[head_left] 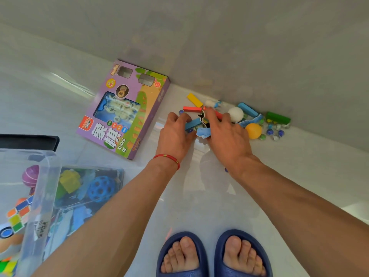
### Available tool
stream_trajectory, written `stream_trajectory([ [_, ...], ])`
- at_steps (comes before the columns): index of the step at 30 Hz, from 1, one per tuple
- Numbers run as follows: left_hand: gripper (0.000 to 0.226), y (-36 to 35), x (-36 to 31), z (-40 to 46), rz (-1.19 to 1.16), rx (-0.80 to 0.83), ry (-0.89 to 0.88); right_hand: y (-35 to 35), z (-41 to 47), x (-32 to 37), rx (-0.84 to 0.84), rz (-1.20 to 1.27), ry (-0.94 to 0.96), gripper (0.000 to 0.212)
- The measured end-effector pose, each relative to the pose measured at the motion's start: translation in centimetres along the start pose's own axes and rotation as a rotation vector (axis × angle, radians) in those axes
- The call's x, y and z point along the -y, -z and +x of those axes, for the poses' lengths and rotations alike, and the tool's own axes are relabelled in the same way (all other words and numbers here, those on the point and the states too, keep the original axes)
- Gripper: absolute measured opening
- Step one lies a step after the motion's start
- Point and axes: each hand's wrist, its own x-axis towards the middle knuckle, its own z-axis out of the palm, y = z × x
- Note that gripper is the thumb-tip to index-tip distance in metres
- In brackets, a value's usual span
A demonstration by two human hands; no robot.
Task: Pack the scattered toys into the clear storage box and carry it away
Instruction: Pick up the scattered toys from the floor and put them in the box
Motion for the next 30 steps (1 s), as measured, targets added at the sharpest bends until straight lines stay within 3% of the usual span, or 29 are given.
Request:
stream_trajectory([
  [6, 0.031, -0.2, -0.2, -0.3, 0.031, -0.011, -0.009, -1.4, 0.4, -0.5, -0.081, -0.066, 0.055, 0.054],
  [11, 0.029, -0.1, -0.3, -0.3, 0.085, -0.001, 0.034, 0.2, 0.2, -1.3, -0.117, 0.106, 0.063, 0.051],
  [14, 0.026, 0.3, -0.4, -0.6, 0.072, -0.01, 0.083, 1.7, -1.5, -2.4, -0.097, 0.485, 0.001, 0.034],
  [17, 0.023, 0.7, 0.2, -1.6, -0.127, -0.049, 0.223, 3.6, -4.4, -2.8, -0.047, 1.182, -0.371, 0.01],
  [19, 0.021, 1.1, 0.1, -3.3, -0.461, -0.069, 0.384, 4.4, -6.8, -3.6, 0.047, 1.612, -0.64, 0.002],
  [21, 0.018, 2.0, -0.8, -5.8, -0.926, 0.003, 0.557, 4.7, -9.4, -5.2, 0.13, 1.794, -0.774, 0.007],
  [25, 0.013, 3.1, -1.8, -11.0, -1.599, 0.347, 0.783, 4.1, -15.1, -9.3, 0.118, 1.715, -0.827, 0.004],
  [28, 0.017, 2.5, -1.5, -13.4, -1.858, 0.539, 0.899, 2.8, -18.6, -10.3, 0.156, 1.208, -0.65, 0.009],
  [30, 0.021, 2.0, -1.6, -14.3, -1.906, 0.587, 0.918, 2.1, -19.7, -9.6, 0.152, 0.923, -0.438, 0.028],
])
